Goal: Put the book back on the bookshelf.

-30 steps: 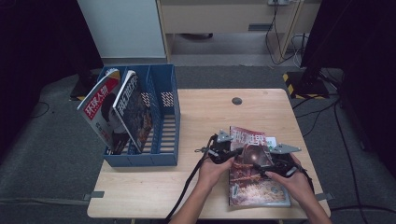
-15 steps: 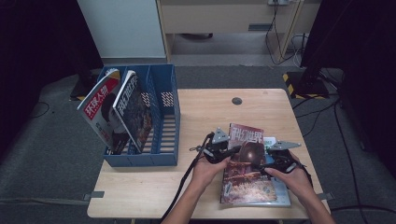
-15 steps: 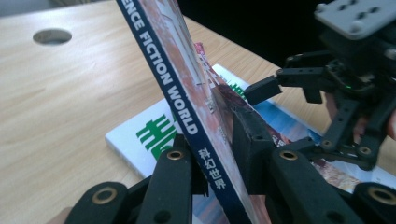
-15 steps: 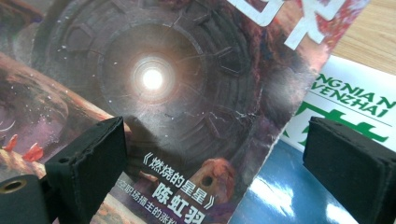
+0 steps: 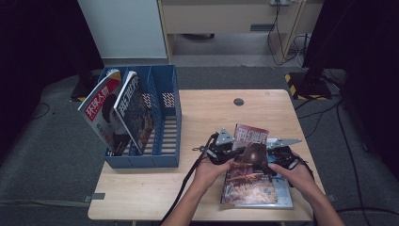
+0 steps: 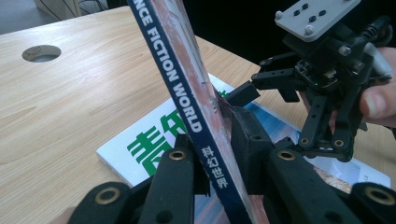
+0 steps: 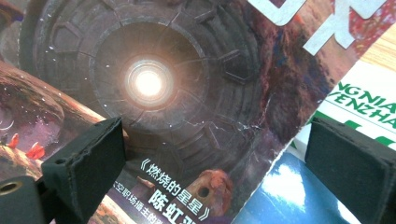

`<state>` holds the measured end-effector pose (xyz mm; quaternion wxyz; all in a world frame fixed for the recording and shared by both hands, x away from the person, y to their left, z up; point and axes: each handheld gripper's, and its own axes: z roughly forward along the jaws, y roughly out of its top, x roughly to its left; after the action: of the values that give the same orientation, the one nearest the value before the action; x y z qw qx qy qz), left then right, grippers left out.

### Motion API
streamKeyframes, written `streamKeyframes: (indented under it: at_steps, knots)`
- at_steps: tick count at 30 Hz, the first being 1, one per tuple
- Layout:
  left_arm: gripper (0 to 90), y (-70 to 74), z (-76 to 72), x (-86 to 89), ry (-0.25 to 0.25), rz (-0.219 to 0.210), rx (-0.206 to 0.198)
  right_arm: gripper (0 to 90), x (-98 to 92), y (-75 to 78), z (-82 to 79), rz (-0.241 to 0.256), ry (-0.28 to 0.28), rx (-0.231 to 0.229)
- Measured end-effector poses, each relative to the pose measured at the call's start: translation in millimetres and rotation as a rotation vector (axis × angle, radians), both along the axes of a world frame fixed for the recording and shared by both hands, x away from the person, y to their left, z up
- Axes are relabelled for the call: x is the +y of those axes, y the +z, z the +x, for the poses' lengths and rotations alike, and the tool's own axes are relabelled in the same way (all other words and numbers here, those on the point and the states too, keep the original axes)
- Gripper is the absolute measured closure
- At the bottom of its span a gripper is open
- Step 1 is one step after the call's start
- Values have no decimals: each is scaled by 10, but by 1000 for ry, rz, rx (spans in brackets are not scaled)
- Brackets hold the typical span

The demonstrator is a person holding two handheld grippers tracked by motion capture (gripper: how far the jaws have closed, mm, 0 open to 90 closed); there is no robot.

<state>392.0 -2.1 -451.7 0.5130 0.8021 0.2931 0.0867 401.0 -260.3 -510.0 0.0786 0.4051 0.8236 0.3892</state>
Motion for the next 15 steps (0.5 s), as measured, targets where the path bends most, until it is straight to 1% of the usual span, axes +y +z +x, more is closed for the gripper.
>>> streamKeyframes:
  at_steps: [3, 6, 11, 15]
  knots:
    - [780, 34, -10, -3, -8, -1, -10, 36, -26, -6, 19, 20, 3, 4]
    - [783, 51, -14, -7, -19, -2, -20, 35, -35, -1, 22, 31, -1, -1]
    - [784, 49, -9, 1, -24, -5, -21, 36, -35, -4, 24, 29, 1, -2]
    - [786, 73, -17, 7, -42, -6, -37, 38, -39, 1, 24, 43, 4, 4]
